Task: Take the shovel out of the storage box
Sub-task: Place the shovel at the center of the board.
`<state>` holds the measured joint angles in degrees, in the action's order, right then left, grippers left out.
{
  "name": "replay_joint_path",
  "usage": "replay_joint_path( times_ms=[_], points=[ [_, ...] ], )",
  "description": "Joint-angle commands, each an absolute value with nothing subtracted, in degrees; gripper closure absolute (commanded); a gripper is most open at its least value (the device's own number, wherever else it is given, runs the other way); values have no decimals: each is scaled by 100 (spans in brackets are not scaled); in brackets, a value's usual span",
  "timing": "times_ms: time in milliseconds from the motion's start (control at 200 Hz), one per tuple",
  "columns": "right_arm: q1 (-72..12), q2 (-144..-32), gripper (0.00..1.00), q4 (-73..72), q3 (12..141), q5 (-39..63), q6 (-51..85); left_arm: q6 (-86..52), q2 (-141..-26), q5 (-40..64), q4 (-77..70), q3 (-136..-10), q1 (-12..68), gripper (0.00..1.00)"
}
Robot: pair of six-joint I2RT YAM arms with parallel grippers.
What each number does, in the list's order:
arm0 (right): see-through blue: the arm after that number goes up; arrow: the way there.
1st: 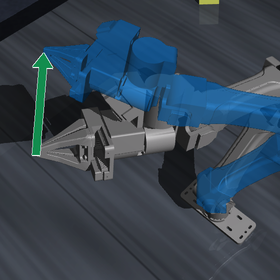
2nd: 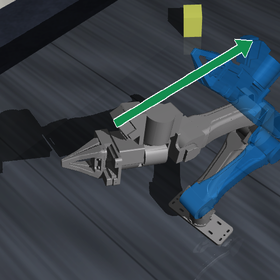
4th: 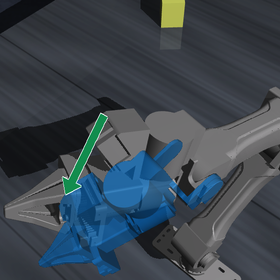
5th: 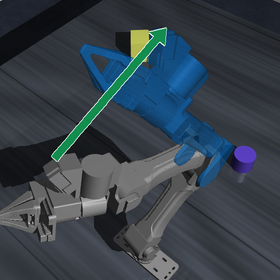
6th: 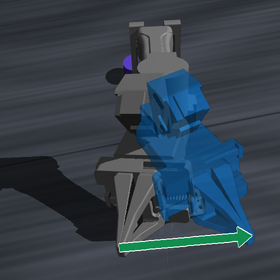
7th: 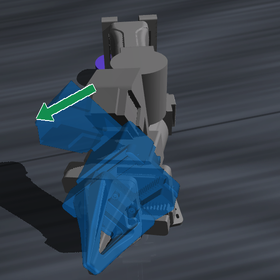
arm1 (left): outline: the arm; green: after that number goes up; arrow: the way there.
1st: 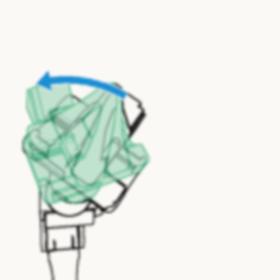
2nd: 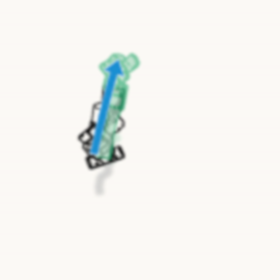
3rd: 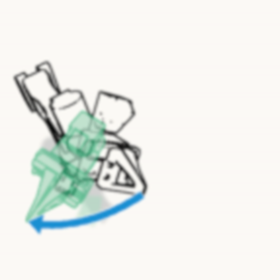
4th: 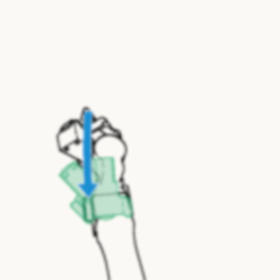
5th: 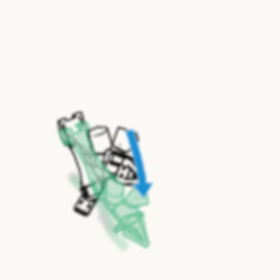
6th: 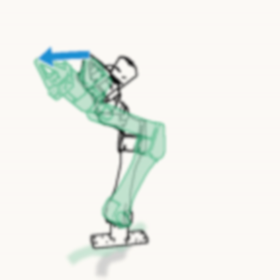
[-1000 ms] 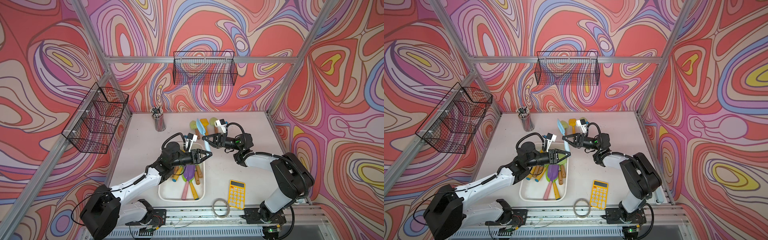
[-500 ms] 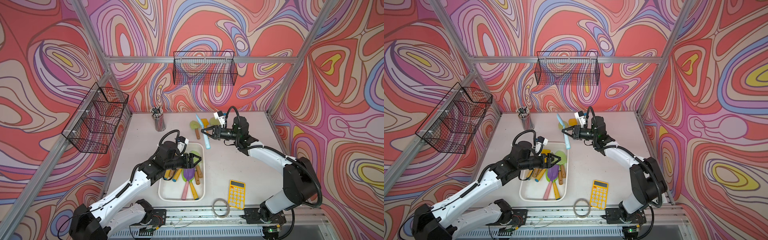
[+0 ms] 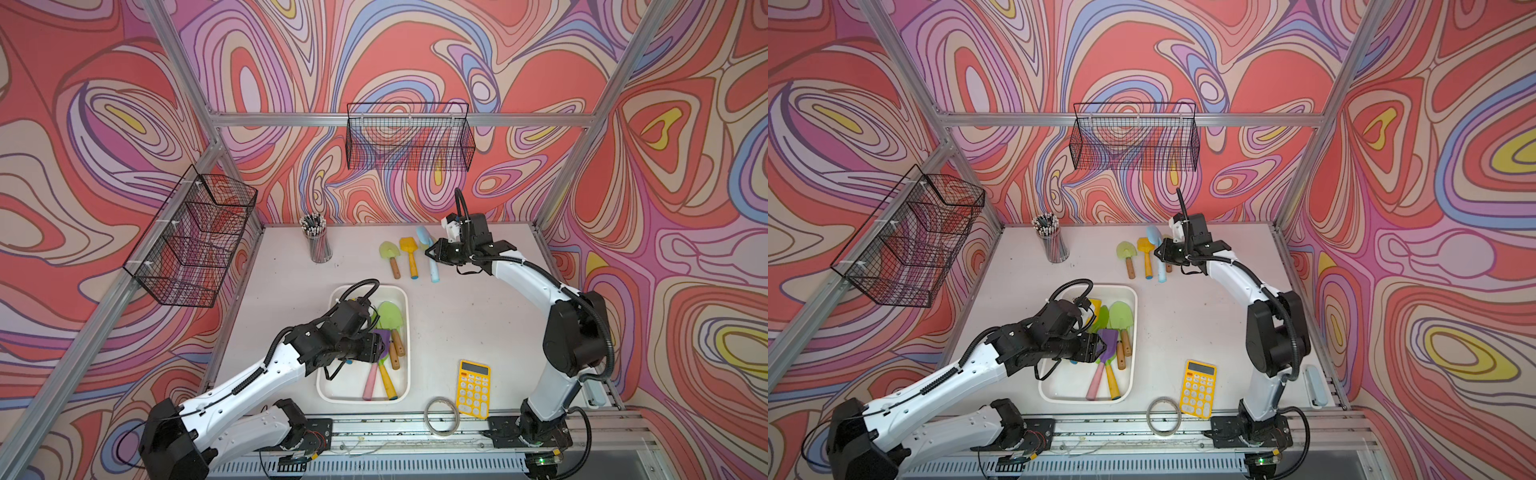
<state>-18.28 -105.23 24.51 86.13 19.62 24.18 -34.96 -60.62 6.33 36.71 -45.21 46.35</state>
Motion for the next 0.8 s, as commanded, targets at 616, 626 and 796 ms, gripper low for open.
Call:
replay_joint_path(
  times_ms=[616,626,796],
  points=[
    [-1146,-13372,90,3755,11129,-148,1544,-4449,-5970,-426,4506,-3932,5753,42],
    [-1143,-13402,89,3769,11167,-149,1540,-4459,-5962,-429,4508,-3925,5760,42],
    [-1129,-13802,90,3886,11614,-290,1488,-4585,-5898,-448,4535,-3868,5857,42]
  ],
)
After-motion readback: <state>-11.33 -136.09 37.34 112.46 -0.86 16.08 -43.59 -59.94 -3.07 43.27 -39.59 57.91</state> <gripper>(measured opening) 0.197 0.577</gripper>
